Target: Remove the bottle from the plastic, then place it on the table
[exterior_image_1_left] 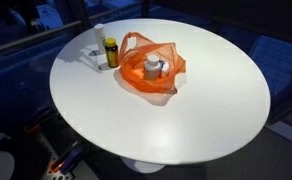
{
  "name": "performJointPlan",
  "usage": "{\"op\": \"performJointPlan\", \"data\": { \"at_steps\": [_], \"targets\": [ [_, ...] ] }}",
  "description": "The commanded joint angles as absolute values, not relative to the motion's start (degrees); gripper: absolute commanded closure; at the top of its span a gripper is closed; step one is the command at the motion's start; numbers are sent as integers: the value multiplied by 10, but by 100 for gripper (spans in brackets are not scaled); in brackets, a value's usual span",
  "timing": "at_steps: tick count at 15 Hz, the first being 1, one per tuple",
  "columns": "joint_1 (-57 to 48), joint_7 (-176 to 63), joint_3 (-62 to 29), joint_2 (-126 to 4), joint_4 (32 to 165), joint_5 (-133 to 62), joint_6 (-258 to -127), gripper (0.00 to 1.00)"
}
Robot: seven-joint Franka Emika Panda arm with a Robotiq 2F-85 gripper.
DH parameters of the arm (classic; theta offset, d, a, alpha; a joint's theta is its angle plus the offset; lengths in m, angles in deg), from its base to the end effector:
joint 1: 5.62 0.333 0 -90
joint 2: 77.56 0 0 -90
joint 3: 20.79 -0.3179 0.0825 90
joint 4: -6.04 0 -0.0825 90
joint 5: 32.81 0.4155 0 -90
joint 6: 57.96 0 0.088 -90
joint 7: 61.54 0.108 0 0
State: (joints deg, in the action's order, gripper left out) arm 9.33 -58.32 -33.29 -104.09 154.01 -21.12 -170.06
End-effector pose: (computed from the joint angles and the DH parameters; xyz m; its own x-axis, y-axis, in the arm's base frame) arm 0.3507 0.1929 0.3829 0.9392 0.2959 -0.1741 0.2886 -0.9551 -0.0667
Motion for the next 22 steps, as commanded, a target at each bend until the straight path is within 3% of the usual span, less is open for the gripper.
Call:
{"op": "performJointPlan", "data": {
  "at_steps": [1,9,22],
  "targets": [
    [93,-583,-333,-1041,1539,-211,-1699,0],
    [86,-574,-340,-1010,1495,-228,-1713,0],
    [21,-464,-331,-856,1280,-382,-1696,0]
  ]
}}
